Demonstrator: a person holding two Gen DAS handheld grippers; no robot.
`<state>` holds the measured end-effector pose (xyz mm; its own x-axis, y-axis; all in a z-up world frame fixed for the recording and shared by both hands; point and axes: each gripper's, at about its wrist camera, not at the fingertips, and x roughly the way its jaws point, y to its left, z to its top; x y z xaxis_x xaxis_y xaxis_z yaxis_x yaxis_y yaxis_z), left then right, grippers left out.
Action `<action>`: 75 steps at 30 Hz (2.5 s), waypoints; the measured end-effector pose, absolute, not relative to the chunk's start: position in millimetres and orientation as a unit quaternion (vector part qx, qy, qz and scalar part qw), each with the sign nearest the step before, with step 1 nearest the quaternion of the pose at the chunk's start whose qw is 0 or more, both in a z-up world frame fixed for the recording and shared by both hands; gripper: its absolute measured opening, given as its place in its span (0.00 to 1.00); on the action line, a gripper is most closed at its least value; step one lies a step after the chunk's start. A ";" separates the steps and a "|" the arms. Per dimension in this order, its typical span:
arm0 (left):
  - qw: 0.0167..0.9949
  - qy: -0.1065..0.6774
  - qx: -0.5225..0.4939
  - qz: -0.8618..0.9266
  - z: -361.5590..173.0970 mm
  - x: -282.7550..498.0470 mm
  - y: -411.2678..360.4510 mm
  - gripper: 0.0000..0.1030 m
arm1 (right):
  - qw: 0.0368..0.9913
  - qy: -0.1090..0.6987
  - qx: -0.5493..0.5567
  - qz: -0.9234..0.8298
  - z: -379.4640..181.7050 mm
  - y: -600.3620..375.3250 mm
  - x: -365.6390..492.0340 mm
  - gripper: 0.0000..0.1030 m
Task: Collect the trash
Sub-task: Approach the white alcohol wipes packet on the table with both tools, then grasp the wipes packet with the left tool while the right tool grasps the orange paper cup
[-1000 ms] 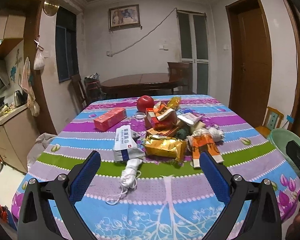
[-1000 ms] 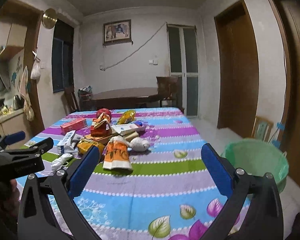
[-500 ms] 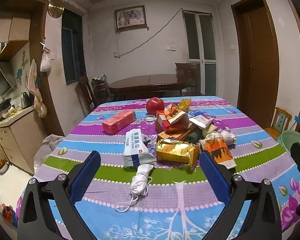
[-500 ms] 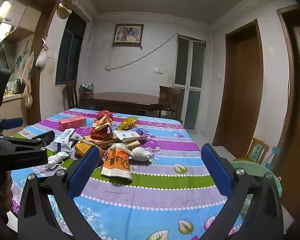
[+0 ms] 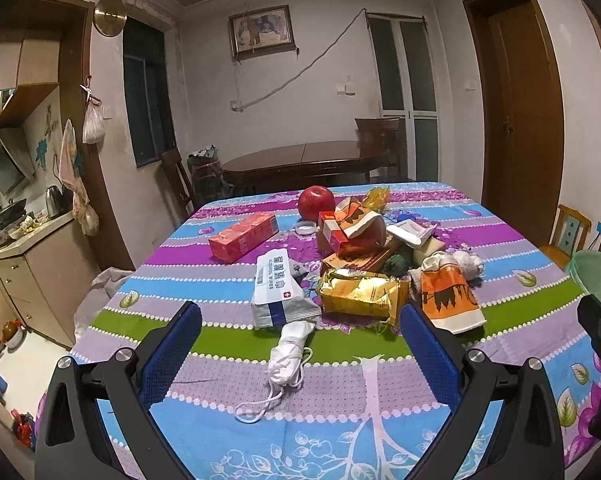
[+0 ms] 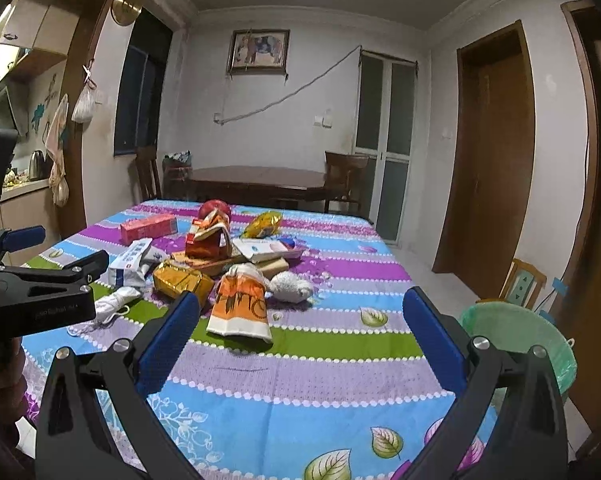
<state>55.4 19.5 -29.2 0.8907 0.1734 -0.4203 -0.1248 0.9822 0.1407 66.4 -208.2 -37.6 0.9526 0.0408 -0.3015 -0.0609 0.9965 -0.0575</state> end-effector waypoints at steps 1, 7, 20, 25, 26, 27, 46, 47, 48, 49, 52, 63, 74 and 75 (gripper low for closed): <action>0.970 0.223 0.056 0.078 -29.9 56.3 19.7 0.96 | 0.987 0.155 -0.031 0.027 -38.7 -208.0 66.9 0.95; 0.968 0.231 0.056 0.082 -35.7 60.2 22.1 0.96 | 0.986 0.161 -0.032 0.027 -41.4 -206.5 67.2 0.95; 0.965 0.243 0.056 0.083 -45.3 63.2 27.0 0.96 | 0.984 0.174 -0.034 0.029 -46.4 -207.1 72.0 0.95; 0.961 0.256 0.050 0.092 -55.1 62.5 38.4 0.96 | 0.982 0.182 -0.035 0.036 -48.6 -204.9 77.0 0.95; 0.960 0.259 0.046 0.095 -56.1 62.7 41.7 0.96 | 0.982 0.182 -0.036 0.038 -48.7 -204.1 77.6 0.95; 0.959 0.261 0.043 0.099 -57.0 63.0 45.1 0.96 | 0.982 0.182 -0.037 0.042 -49.1 -202.8 78.3 0.95; 0.944 0.319 0.008 0.087 -38.1 155.5 98.0 0.96 | 0.976 0.208 -0.044 0.048 -61.9 -200.0 104.0 0.95; 0.943 0.322 0.010 0.088 -38.0 165.9 99.9 0.96 | 0.976 0.209 -0.044 0.047 -63.4 -200.7 105.9 0.95; 0.941 0.327 0.011 0.084 -38.7 177.0 101.1 0.96 | 0.975 0.211 -0.043 0.047 -64.5 -201.9 107.2 0.95; 0.939 0.334 0.010 0.080 -40.4 185.3 102.1 0.96 | 0.975 0.214 -0.041 0.047 -65.9 -203.1 109.3 0.95; 0.931 0.358 0.006 0.073 -49.4 213.5 103.7 0.96 | 0.971 0.229 -0.029 0.055 -70.3 -207.0 115.8 0.95; 0.909 0.412 -0.001 0.060 -85.6 264.6 107.9 0.53 | 0.966 0.243 -0.018 0.083 -73.3 -206.4 126.0 0.95; 0.937 0.330 0.013 0.114 -51.6 217.7 110.6 0.45 | 0.952 0.267 0.022 0.151 -63.0 -198.6 150.9 0.95; 0.938 0.324 0.011 0.119 -47.0 213.0 111.5 0.45 | 0.951 0.271 0.015 0.150 -61.3 -195.7 157.5 0.95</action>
